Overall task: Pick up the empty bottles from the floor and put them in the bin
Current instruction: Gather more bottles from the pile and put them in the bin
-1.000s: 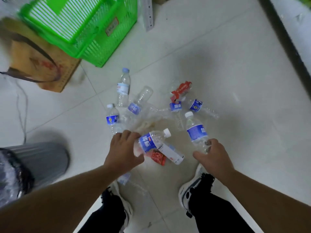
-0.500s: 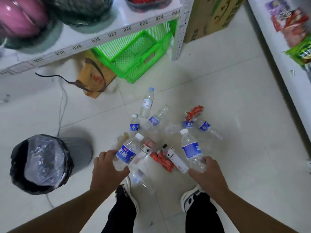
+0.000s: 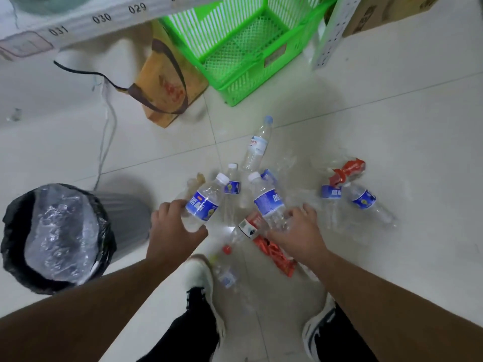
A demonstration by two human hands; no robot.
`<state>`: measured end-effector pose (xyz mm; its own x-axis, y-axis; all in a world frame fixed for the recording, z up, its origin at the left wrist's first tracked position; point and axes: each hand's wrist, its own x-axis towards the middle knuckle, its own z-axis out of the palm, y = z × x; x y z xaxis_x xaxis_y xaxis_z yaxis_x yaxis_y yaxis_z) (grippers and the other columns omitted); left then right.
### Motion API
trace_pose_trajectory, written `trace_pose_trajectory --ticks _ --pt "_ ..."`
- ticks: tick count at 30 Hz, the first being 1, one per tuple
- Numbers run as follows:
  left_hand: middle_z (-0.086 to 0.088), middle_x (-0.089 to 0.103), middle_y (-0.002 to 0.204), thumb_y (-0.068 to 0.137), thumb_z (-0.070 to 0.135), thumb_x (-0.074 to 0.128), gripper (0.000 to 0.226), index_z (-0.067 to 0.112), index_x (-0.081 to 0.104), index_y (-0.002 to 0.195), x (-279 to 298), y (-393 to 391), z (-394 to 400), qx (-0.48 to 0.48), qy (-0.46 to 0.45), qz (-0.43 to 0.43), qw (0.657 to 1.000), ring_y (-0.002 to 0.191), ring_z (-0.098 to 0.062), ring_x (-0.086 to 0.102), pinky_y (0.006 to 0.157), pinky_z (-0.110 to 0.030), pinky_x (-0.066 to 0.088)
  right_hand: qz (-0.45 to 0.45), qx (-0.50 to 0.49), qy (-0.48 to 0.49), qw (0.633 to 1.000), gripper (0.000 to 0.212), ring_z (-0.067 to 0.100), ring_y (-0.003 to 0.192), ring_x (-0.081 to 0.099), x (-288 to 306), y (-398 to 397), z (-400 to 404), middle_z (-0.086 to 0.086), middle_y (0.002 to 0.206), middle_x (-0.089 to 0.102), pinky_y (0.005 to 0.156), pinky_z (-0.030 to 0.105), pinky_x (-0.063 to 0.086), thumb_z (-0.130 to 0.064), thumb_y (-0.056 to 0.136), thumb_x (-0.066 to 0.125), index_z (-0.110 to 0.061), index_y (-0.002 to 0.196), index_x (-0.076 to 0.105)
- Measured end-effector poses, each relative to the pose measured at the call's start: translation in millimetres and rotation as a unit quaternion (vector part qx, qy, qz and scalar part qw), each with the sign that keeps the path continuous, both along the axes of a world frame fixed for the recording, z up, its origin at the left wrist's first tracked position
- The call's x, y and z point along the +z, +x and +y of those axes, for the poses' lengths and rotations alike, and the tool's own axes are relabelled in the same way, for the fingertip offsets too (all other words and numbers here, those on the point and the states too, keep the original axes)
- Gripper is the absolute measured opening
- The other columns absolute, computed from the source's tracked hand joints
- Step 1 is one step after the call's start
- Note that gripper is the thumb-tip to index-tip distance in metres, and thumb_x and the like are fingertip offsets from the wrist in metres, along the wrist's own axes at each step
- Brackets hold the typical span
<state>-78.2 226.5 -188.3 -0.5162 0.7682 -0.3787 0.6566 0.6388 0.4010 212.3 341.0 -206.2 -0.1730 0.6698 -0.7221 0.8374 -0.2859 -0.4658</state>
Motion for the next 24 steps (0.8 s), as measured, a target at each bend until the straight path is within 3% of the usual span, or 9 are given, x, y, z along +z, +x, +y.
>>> trace_pose_trajectory --ticks 3,6,8,10,11,13,18,24 --pt "0.01 0.053 0.108 0.064 0.052 0.078 0.069 0.026 0.059 0.125 -66.1 -7.5 19.8 0.012 0.026 0.029 0.999 0.105 -0.019 0.047 0.093 -0.036 0.038 -0.006 0.059 -0.012 0.998 0.086 0.032 0.161 0.016 -76.5 -19.3 18.0 0.01 0.173 0.007 0.123 0.041 0.032 -0.077 0.066 0.079 -0.032 0.136 0.055" --pt "0.01 0.051 0.108 0.065 0.054 0.077 0.069 0.028 0.058 0.126 -121.9 -13.0 33.7 0.037 0.036 0.047 0.998 0.105 -0.019 0.047 0.089 -0.03 0.034 -0.021 0.076 -0.006 0.997 0.089 0.033 0.164 0.004 -144.5 -32.4 27.3 0.013 0.175 0.0 0.129 0.043 0.023 -0.078 0.065 0.08 -0.037 0.14 0.054" --pt "0.007 0.054 0.111 0.066 0.056 0.073 0.07 0.027 0.057 0.127 -143.5 -15.0 40.2 0.038 0.038 0.037 0.998 0.108 -0.019 0.048 0.09 -0.025 0.031 -0.006 0.066 -0.001 0.998 0.087 0.034 0.157 0.026 -172.8 -39.7 23.8 0.015 0.165 0.025 0.122 0.04 0.03 -0.071 0.064 0.083 -0.032 0.137 0.056" --pt "0.005 0.056 0.113 0.066 0.056 0.071 0.07 0.025 0.058 0.127 -149.0 -15.0 45.4 0.052 0.043 0.013 0.998 0.111 -0.022 0.049 0.089 -0.021 0.028 0.025 0.034 0.018 0.999 0.075 0.028 0.124 0.061 -180.0 -44.0 17.0 0.005 0.131 0.058 0.1 0.035 0.048 -0.063 0.062 0.08 -0.027 0.124 0.059" --pt "0.004 0.056 0.112 0.066 0.056 0.07 0.069 0.024 0.058 0.127 -146.4 -13.2 46.5 0.067 0.046 0.006 0.997 0.11 -0.021 0.049 0.089 -0.02 0.028 0.03 0.033 0.03 0.999 0.069 0.024 0.106 0.066 -176.9 -44.5 14.1 0.0 0.116 0.064 0.089 0.035 0.052 -0.062 0.062 0.079 -0.027 0.118 0.059" --pt "0.004 0.057 0.112 0.066 0.055 0.07 0.068 0.023 0.059 0.126 -132.8 -5.1 45.0 0.106 0.043 -0.002 0.993 0.111 -0.021 0.049 0.088 -0.02 0.027 0.023 0.041 0.042 0.998 0.063 0.02 0.091 0.066 -161.5 -40.2 10.9 -0.005 0.102 0.066 0.078 0.036 0.054 -0.061 0.064 0.081 -0.027 0.111 0.057" --pt "0.004 0.057 0.113 0.064 0.054 0.071 0.07 0.023 0.059 0.126 -74.5 19.7 26.0 0.161 0.046 -0.041 0.985 0.114 -0.02 0.048 0.093 -0.032 0.036 -0.013 -0.008 0.029 0.999 0.056 0.019 0.084 0.068 -88.6 -14.2 14.2 -0.005 0.093 0.068 0.074 0.038 0.056 -0.055 0.064 0.081 -0.03 0.105 0.052" --pt "0.003 0.057 0.112 0.072 0.04 0.082 0.063 0.022 0.059 0.128 8.3 28.8 1.2 0.135 0.03 -0.038 0.99 0.115 -0.022 0.049 0.093 -0.028 0.031 -0.031 -0.007 0.041 0.999 0.051 0.017 0.08 0.065 15.5 12.2 12.1 -0.007 0.088 0.065 0.069 0.036 0.051 -0.05 0.064 0.082 -0.03 0.1 0.053"
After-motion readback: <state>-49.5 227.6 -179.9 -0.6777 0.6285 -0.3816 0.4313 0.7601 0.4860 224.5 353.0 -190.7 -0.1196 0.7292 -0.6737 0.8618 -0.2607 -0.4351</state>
